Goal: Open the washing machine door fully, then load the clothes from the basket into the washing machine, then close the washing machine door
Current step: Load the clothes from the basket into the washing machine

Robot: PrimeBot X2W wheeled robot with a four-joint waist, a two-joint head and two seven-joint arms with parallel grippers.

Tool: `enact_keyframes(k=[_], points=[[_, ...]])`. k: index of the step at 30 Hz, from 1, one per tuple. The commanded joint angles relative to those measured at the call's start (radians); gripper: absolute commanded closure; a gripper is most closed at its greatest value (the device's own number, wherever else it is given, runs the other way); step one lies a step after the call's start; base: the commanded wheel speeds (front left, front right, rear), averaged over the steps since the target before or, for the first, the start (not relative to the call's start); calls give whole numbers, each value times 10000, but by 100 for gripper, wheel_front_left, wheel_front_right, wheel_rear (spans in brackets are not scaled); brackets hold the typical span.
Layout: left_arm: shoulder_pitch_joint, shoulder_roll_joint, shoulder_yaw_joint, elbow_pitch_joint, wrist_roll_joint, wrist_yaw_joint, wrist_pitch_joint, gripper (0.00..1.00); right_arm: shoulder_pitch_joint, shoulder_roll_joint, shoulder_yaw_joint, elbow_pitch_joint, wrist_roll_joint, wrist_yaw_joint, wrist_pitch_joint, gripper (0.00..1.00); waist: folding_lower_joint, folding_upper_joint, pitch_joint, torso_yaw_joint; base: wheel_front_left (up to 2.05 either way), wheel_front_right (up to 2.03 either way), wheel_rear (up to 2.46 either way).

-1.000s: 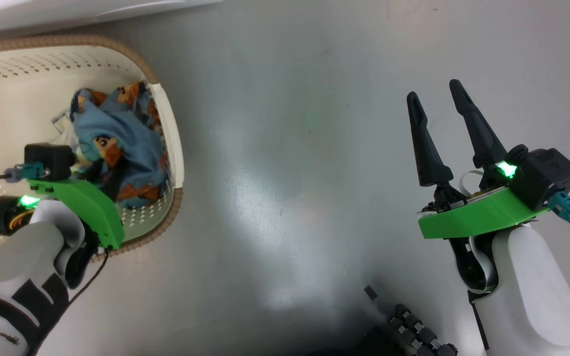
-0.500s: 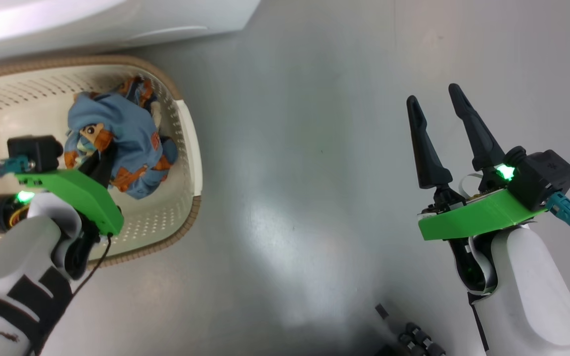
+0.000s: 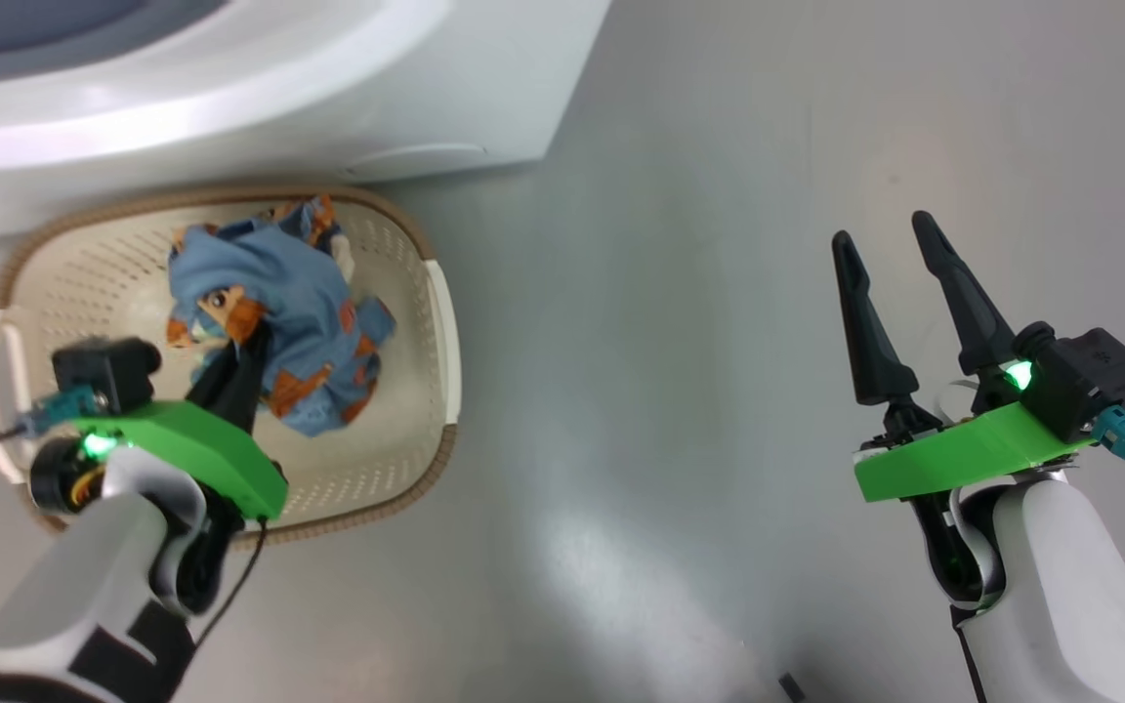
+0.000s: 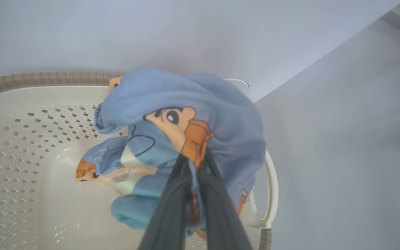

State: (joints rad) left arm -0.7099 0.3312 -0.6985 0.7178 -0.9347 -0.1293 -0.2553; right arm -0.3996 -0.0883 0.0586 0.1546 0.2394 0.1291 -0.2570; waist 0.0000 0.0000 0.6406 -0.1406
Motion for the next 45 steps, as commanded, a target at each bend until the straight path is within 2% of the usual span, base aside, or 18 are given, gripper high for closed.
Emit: enact_keyframes(k=[1,15,26,37,45], points=[[254,281,404,-220,175,-14,-64,100,397,-23,177,-167,9,16,-48,0,0,0,-553,340,0,0,0],[2273,-309,3274,-2083,2626,-14,-64,100,1087,-452,76,118,107,16,-48,0,0,0,-2063,878,0,0,0],[3688,-860,5254,-4011,4239,-14,-64,100,1645,-738,-163,100,164,16,-48,0,0,0,-2689,1336,0,0,0],[5148,-1357,6562,-5745,5277,-14,-64,100,2057,-880,-267,125,195,16,-48,0,0,0,-3110,1646,0,0,0],[6063,-1730,6991,-6759,5682,-14,-64,100,2417,-922,-333,142,231,16,-48,0,0,0,-3450,1821,0,0,0]])
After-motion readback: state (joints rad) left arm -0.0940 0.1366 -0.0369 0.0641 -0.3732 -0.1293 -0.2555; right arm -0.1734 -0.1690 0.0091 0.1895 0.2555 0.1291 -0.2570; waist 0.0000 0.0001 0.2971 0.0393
